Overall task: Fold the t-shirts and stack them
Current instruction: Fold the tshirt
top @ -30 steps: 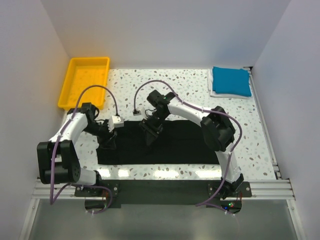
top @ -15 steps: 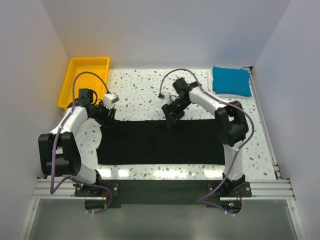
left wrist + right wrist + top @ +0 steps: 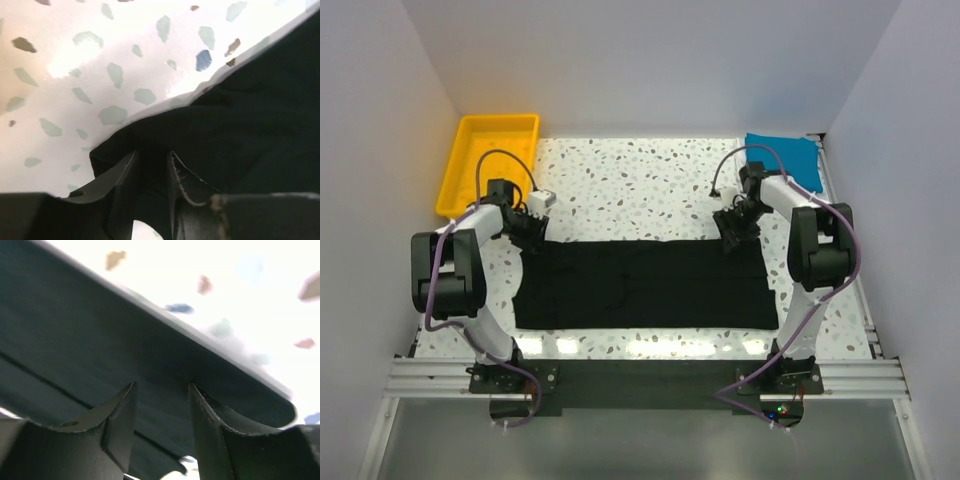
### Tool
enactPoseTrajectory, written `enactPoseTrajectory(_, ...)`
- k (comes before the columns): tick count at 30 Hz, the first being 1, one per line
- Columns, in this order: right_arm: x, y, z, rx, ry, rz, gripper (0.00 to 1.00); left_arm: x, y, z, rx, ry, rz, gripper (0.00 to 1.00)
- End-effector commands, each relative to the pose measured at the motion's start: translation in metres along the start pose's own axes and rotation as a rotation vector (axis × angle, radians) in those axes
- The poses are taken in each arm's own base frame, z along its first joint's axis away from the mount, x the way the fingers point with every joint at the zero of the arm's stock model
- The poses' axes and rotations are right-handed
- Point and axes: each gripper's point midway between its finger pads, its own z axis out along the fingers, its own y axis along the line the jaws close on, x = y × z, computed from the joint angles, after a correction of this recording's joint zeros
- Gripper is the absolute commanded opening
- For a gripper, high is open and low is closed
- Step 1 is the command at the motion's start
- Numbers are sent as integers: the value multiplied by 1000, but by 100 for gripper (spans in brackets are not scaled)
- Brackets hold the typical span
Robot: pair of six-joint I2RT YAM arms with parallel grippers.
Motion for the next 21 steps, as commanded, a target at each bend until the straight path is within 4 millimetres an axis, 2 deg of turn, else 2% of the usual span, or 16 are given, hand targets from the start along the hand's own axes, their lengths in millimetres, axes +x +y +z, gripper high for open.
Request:
enactPoseTrajectory(1,13,-33,4,110,46,-21,48,1,27,7,-106,5,-9,32)
enactPoseTrajectory(6,32,-64,10,192,97,10,47,4,55,7,-262,20,1,21)
enactPoseTrajectory(9,42,-76,9,215,119,29,45,1,61,2,-304,12,15,19)
enactPoseTrajectory(10,44,-74,8,207,128,25,45,-4,56,-2,-286,-5,33,20)
enactPoseTrajectory(11,44,-71,7,193,125,19,45,-11,42,-2,-217,-43,48,22)
enactPoseTrajectory(12,39,-65,1,172,96,12,46,-16,35,-6,-205,-60,60,23)
enactPoseTrajectory(13,39,-57,-3,137,90,10,47,-28,27,-19,-203,-102,98,25)
enactPoseTrajectory(14,35,-50,-8,106,73,2,48,-35,11,-21,-164,-123,134,31)
enactPoseTrajectory(15,23,-42,-19,80,19,-12,48,-39,3,-26,-157,-129,153,33)
enactPoseTrajectory(16,23,-33,-26,43,13,-16,49,-46,-5,-36,-156,-152,181,35)
enactPoseTrajectory(17,19,-28,-33,25,-8,-33,49,-51,-22,-37,-126,-155,222,38)
enactPoseTrajectory(20,5,-22,-51,19,-59,-59,50,-45,-49,-37,-94,-104,280,42)
enactPoseTrajectory(21,0,-23,-56,24,-69,-75,50,-35,-55,-33,-73,-63,276,43)
